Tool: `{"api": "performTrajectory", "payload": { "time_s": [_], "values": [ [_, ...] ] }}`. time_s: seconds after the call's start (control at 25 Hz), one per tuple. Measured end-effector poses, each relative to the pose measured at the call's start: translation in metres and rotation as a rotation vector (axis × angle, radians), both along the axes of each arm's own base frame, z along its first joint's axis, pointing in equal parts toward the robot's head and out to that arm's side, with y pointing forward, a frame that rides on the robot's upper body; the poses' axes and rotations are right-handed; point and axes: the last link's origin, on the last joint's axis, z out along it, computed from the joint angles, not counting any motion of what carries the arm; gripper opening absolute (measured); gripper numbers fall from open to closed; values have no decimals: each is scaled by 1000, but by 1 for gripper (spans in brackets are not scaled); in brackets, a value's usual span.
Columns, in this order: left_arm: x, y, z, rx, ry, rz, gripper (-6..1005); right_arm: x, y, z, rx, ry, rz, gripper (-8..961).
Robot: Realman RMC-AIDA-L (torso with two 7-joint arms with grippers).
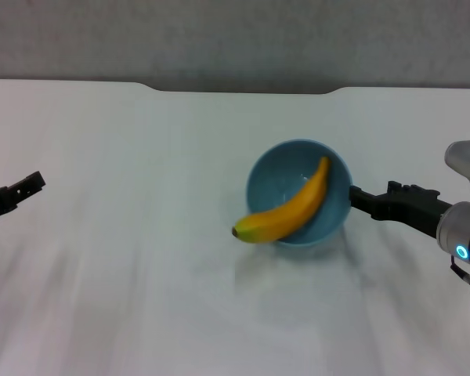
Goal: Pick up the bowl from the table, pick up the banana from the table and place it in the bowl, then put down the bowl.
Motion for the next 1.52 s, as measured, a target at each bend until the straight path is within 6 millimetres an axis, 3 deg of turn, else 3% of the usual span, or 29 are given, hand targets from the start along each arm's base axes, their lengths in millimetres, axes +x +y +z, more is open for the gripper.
{"api": "performTrajectory", "payload": {
  "time_s": [1.16, 1.52],
  "values": [
    [0, 2, -3, -9, 8, -4, 877, -2, 1, 1, 3, 0, 7, 756],
    [-15, -3, -12, 33, 72, -63, 877, 10, -7, 13, 106, -62, 27, 756]
  ]
}}
